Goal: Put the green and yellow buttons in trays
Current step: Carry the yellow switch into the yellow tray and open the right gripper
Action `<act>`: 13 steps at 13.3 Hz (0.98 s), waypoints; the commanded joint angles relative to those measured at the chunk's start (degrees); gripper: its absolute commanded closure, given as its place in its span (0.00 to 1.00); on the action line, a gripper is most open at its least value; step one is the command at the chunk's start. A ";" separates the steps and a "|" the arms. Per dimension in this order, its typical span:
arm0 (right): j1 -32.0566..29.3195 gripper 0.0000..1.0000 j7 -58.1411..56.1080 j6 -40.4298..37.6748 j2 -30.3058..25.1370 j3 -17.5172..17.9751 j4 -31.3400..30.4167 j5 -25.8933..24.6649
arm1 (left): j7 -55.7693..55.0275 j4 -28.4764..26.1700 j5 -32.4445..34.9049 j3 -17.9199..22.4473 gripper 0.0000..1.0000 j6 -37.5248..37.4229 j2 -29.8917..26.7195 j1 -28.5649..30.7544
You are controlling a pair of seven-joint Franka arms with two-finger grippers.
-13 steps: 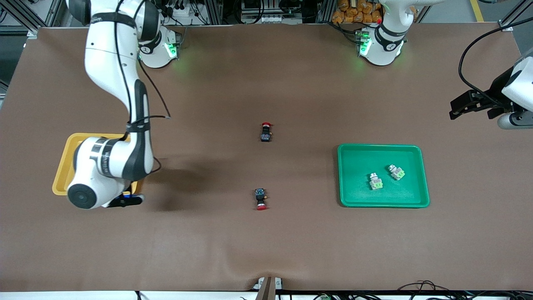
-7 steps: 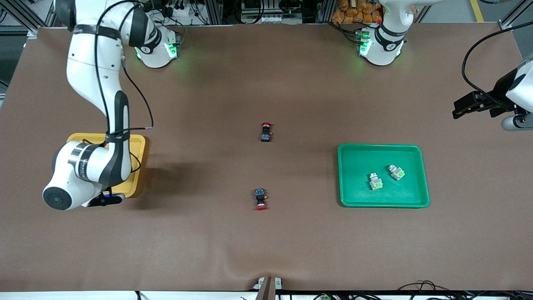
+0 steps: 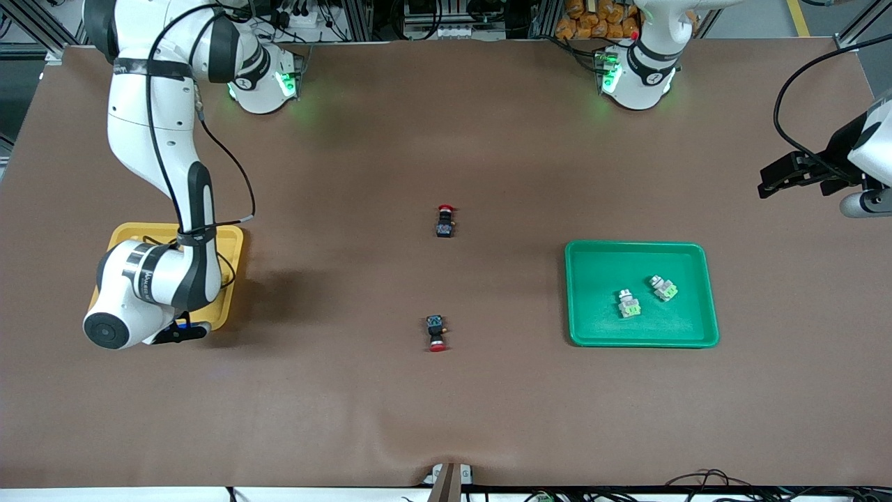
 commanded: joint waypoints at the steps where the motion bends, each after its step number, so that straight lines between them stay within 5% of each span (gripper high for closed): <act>1: -0.98 0.00 -0.15 -0.01 -1.54 1.24 -0.42 -1.41 | 0.00 -1.13 0.60 -0.32 0.00 -0.14 -1.14 0.32; 6: -0.54 0.00 0.03 -1.06 -3.12 1.33 2.73 -1.06 | 0.00 -1.21 0.60 -0.32 0.00 0.21 -0.97 0.32; 10: -2.38 0.00 -4.78 -8.08 -3.21 1.42 12.48 -1.06 | 0.08 -1.65 0.60 -0.40 0.00 0.65 -1.23 0.32; 13: -8.43 0.00 -7.89 -10.38 -3.21 5.79 16.80 -0.97 | 0.08 -1.74 0.60 -0.40 0.00 0.65 -1.49 0.32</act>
